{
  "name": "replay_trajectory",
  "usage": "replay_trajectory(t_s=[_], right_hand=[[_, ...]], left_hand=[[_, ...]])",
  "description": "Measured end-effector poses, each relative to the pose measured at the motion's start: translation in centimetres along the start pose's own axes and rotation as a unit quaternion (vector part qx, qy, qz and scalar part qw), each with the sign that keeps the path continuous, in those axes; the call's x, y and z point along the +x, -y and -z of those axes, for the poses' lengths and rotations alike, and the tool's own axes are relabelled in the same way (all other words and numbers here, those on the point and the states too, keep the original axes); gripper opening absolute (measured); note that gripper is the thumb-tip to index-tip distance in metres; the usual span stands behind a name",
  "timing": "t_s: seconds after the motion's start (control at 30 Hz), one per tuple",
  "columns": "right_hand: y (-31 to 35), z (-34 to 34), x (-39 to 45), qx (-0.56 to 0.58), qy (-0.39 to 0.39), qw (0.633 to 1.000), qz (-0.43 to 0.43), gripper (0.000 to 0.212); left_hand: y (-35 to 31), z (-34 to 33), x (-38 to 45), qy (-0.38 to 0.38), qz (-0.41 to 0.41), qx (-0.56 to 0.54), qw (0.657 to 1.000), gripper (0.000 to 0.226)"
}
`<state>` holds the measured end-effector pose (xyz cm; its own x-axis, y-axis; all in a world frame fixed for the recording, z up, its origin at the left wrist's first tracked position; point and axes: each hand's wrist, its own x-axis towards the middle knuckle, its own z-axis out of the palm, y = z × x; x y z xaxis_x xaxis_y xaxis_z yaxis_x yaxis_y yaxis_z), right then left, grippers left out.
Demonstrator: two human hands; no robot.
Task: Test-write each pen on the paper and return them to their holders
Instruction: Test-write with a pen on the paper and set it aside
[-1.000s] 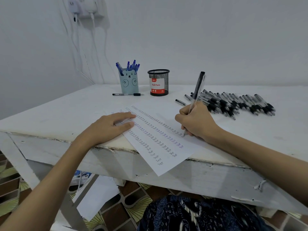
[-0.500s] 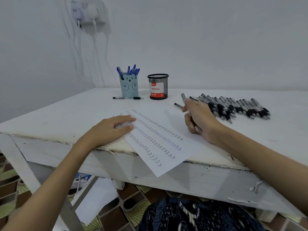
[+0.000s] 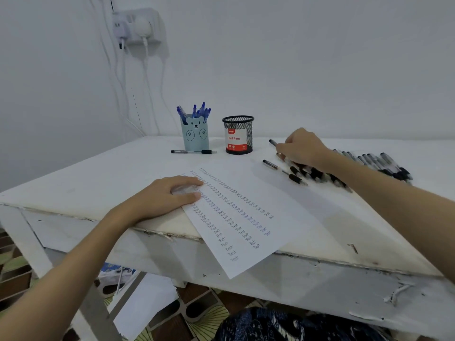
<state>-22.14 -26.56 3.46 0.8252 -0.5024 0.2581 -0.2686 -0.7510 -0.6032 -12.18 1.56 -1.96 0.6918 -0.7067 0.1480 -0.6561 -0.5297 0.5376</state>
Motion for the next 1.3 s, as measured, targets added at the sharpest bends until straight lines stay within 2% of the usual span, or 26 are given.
replay_trajectory(t_s=[0.1,0.27,0.33,0.47,0.53,0.63,0.7,0.77,0.83,0.9,1.1,1.17,1.3], right_hand=[[-0.3,-0.5,2.8,-0.133,0.031,0.990,0.021,0.030],[-0.6,-1.6,3.7,-0.271,0.048,0.960,0.042,0.026],[-0.5,-1.3,4.1,-0.293,0.048,0.954,0.038,0.026],[0.7,-1.3,5.7,-0.257,0.006,0.964,0.068,0.021],[2.4,-2.4,6.5,-0.220,0.014,0.970,0.104,0.016],[5.6,-5.7,8.1,-0.189,0.055,0.963,0.184,0.021],[7.5,-8.3,9.0,-0.187,0.110,0.951,0.219,0.025],[9.3,-11.1,10.3,-0.212,0.156,0.934,0.240,0.016],[10.1,-13.1,11.2,-0.234,0.168,0.925,0.246,0.011],[10.4,-15.1,12.1,-0.239,0.154,0.926,0.247,0.021],[10.4,-17.4,12.2,-0.233,0.048,0.924,0.300,0.025],[10.6,-17.3,12.2,-0.225,0.050,0.927,0.295,0.025],[11.3,-15.9,11.7,-0.155,0.108,0.946,0.264,0.023]], left_hand=[[0.0,-0.1,1.0,-0.002,0.003,0.004,1.000,0.037],[0.2,-0.3,2.8,-0.008,-0.006,0.007,1.000,0.035],[0.8,-0.1,3.3,-0.010,-0.007,0.005,1.000,0.035],[2.6,1.1,4.2,-0.023,0.007,0.012,1.000,0.040],[3.4,1.7,4.4,-0.032,0.020,0.022,0.999,0.040],[4.3,1.7,4.7,-0.055,0.020,0.007,0.998,0.033],[4.5,1.3,4.8,-0.067,0.012,-0.008,0.998,0.026],[4.8,1.1,5.0,-0.081,0.007,-0.010,0.997,0.028],[4.9,1.0,5.1,-0.086,0.002,-0.014,0.996,0.030],[5.4,1.1,5.3,-0.090,-0.003,-0.013,0.996,0.029],[5.6,1.0,5.5,-0.099,-0.020,-0.004,0.995,0.027],[5.8,1.1,5.5,-0.096,-0.026,-0.004,0.995,0.024],[5.9,1.1,5.5,-0.094,-0.028,-0.003,0.995,0.025]])
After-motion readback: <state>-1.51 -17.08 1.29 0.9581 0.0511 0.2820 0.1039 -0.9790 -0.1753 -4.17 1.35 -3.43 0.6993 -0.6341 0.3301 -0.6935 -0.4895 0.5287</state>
